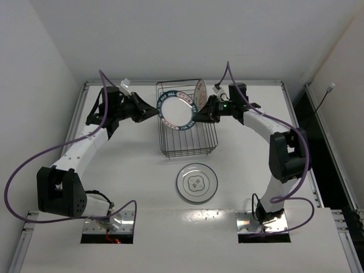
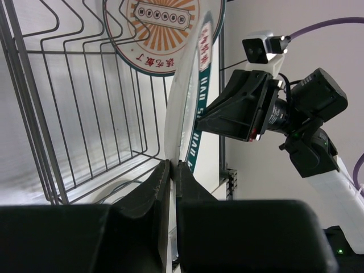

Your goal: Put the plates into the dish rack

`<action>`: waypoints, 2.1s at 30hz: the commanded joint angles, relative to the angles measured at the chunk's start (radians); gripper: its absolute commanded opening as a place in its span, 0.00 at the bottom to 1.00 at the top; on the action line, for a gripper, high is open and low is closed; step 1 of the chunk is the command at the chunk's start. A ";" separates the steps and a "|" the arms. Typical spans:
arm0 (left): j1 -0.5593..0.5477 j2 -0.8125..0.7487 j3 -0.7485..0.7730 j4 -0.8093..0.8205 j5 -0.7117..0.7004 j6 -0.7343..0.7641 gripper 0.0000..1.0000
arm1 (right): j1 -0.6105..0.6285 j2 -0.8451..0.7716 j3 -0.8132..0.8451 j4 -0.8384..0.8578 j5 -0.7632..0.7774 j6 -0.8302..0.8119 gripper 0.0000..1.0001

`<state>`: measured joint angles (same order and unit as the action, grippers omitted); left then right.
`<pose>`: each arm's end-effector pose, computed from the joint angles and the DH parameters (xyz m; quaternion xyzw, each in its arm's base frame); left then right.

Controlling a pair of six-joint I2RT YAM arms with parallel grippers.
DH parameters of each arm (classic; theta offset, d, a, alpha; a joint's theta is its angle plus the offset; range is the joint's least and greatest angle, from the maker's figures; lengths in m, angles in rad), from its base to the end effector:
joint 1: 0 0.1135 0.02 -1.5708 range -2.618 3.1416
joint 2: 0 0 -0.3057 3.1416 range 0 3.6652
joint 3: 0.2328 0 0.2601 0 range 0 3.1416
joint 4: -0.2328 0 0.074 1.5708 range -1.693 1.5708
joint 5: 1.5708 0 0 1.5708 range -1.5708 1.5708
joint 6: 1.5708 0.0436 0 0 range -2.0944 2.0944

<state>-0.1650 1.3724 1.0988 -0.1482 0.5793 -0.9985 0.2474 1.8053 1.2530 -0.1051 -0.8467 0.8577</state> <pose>0.3122 -0.0762 0.3574 -0.1837 0.7985 -0.4865 0.3034 0.3986 0.1344 0.2663 0.0731 0.8349 0.5249 0.1487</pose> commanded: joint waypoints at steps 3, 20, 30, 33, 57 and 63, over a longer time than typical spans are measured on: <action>-0.011 -0.026 0.032 0.059 0.042 -0.020 0.00 | 0.001 0.011 -0.003 0.113 -0.048 0.015 0.00; 0.010 0.106 0.148 -0.278 0.011 0.310 0.69 | -0.071 -0.107 0.215 -0.161 0.288 -0.094 0.00; 0.051 0.076 0.243 -0.467 -0.207 0.465 0.69 | 0.001 -0.012 0.580 -0.514 0.812 -0.296 0.00; 0.073 0.051 0.243 -0.501 -0.286 0.508 0.69 | 0.064 0.054 0.733 -0.619 0.940 -0.350 0.00; 0.082 -0.133 -0.125 -0.389 -0.496 0.572 0.69 | 0.270 0.296 0.957 -0.841 1.517 -0.396 0.00; 0.082 -0.179 -0.192 -0.379 -0.496 0.581 0.69 | 0.311 0.403 1.062 -0.872 1.574 -0.364 0.00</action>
<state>-0.0902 1.2476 0.9131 -0.5659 0.0875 -0.4374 0.5461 2.1723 2.2341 -0.9668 0.6090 0.4816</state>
